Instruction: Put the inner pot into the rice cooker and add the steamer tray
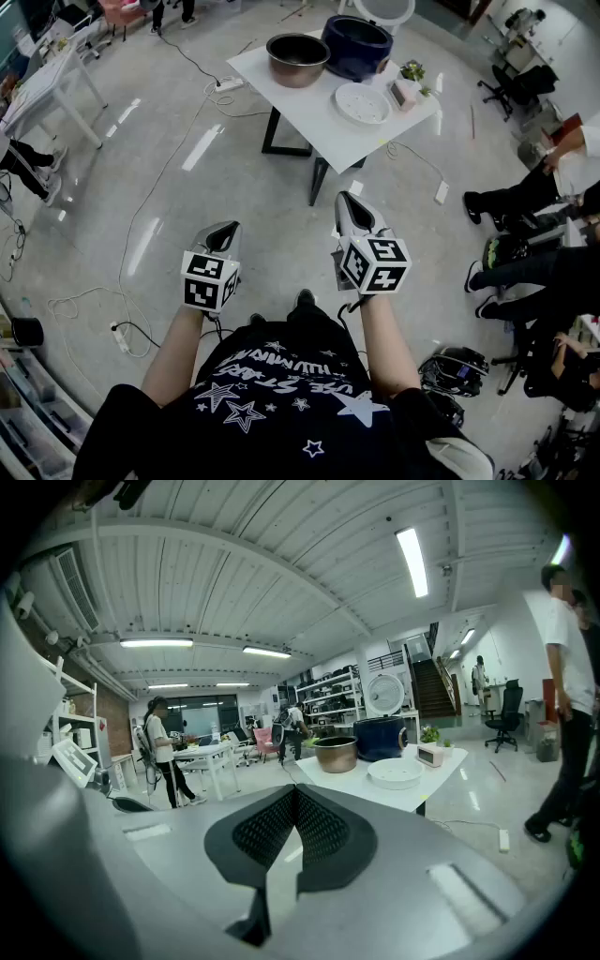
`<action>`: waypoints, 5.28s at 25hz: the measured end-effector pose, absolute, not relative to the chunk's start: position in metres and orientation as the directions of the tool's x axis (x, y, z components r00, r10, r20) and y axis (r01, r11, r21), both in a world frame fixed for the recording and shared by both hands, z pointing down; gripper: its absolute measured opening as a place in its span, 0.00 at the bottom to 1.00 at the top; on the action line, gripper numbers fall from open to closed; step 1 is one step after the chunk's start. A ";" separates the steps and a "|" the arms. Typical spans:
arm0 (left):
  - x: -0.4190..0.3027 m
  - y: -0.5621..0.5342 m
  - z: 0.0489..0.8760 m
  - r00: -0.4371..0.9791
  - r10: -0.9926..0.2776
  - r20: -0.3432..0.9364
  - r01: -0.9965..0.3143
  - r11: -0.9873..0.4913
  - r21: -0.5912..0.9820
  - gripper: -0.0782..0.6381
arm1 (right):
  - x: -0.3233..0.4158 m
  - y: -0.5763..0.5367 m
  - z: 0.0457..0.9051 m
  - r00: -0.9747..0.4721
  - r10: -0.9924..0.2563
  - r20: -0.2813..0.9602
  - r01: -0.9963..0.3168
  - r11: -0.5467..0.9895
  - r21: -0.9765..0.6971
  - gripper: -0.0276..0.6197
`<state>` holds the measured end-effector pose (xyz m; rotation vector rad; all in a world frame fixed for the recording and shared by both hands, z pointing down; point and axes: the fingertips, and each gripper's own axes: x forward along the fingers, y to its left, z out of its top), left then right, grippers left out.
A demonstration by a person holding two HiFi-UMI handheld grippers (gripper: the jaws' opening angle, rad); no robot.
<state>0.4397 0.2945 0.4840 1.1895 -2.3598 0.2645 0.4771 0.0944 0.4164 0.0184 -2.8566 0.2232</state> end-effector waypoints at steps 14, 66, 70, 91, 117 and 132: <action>0.426 0.324 0.484 -0.512 -0.723 0.465 -0.777 0.620 0.109 0.11 | 0.465 0.117 0.416 -0.956 -0.007 0.295 -0.048 0.990 -0.133 0.08; 0.011 0.168 0.474 -0.599 -0.662 0.450 -0.677 0.719 0.157 0.66 | 0.062 -0.081 0.469 -0.936 0.116 0.332 -0.057 0.882 -0.468 0.66; -0.016 0.160 0.471 -0.590 -0.672 0.447 -0.693 0.706 0.148 0.66 | 0.047 -0.091 0.469 -0.942 0.088 0.325 -0.088 0.867 -0.490 0.66; -0.242 0.062 0.464 -0.258 -0.870 0.420 -0.908 0.367 0.201 0.66 | -0.041 -0.146 0.486 -0.824 -0.320 0.467 -0.543 0.682 -0.490 0.63; -0.258 -0.029 0.496 0.177 -0.854 0.490 -0.953 -0.024 0.302 0.63 | -0.036 -0.156 0.541 -0.483 -0.423 0.767 -0.810 0.549 -0.207 0.17; -0.221 -0.065 0.518 0.287 -0.734 0.615 -0.933 -0.068 0.353 0.54 | -0.036 -0.154 0.540 -0.468 -0.431 0.772 -0.822 0.532 -0.201 0.17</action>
